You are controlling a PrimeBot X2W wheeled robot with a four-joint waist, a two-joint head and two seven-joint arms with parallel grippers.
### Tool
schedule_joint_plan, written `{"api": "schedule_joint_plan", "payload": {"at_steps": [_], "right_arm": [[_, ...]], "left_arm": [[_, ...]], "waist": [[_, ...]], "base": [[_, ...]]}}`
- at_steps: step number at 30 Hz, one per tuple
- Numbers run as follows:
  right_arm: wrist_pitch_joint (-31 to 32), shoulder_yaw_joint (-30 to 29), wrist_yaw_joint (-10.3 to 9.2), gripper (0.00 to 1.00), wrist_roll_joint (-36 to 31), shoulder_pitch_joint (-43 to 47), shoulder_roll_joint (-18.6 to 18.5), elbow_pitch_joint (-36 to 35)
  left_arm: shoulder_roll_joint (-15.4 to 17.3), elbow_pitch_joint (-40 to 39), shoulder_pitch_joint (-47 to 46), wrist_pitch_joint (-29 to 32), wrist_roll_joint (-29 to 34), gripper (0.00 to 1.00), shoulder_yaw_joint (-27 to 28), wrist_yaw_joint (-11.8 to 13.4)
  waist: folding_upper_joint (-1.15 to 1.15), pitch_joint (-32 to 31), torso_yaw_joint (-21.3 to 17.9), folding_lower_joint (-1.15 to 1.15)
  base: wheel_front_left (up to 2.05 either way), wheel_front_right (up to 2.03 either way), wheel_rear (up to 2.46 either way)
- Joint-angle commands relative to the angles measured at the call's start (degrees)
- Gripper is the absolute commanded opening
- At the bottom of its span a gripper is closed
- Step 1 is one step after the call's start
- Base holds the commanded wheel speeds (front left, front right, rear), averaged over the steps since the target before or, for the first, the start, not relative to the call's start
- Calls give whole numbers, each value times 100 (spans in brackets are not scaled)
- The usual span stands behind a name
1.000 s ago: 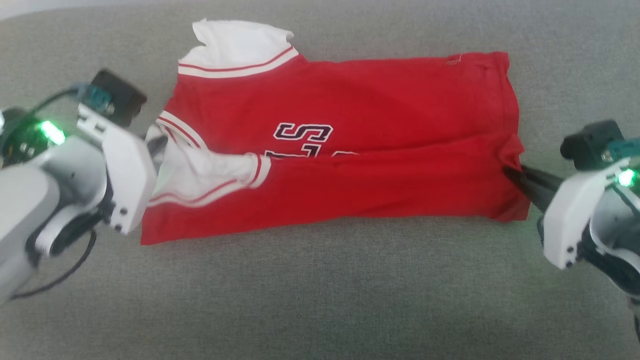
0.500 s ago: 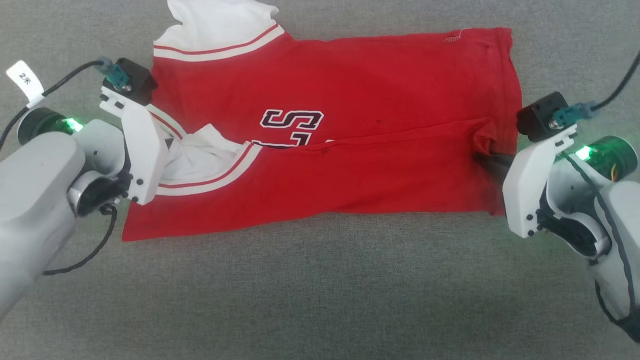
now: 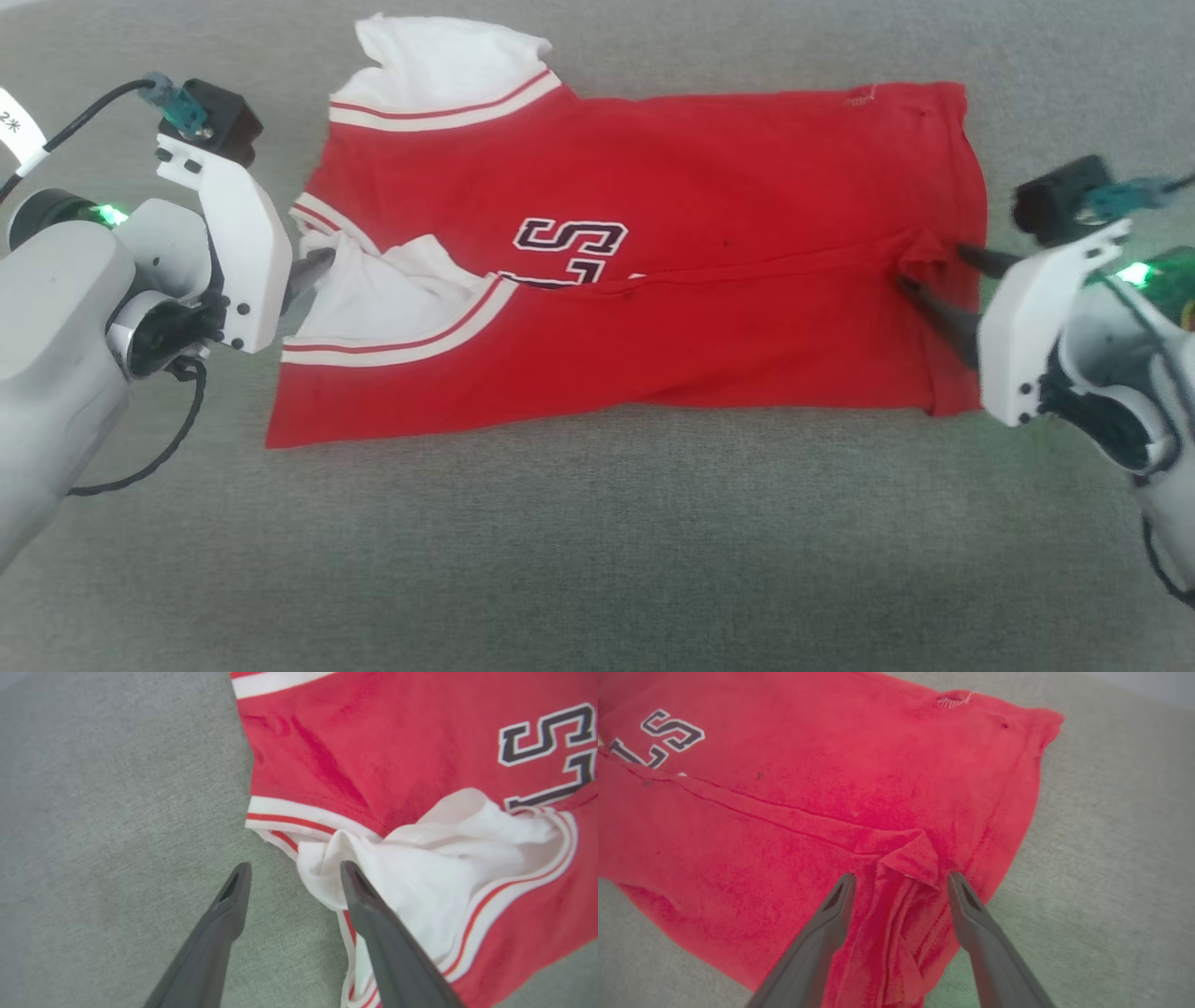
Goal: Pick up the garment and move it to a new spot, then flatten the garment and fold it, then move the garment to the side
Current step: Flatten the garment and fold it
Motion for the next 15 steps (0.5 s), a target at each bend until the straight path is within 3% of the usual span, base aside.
{"api": "schedule_joint_plan", "payload": {"at_steps": [1,8,12,15], "right_arm": [[-62,-46,-6,100,-17,72,-10,-38],[-536,-861,-4,100,-299,577,-67,-545],[-877,-1438,-4,100,-635,888,93,-883],[-1213,-1968,-4,100,-1042,1142,320,-1288]], "left_arm": [[28,-31,-5,26,5,100,13,51],[284,-911,189,134,15,100,-3,468],[485,-1581,436,247,-63,100,-18,819],[752,-2298,716,401,-131,100,-59,1217]], "waist": [[0,-54,52,0],[0,-226,293,0],[0,-307,393,0],[0,-356,429,0]], "base": [[0,0,0],[0,0,0],[0,0,0],[0,0,0]]}}
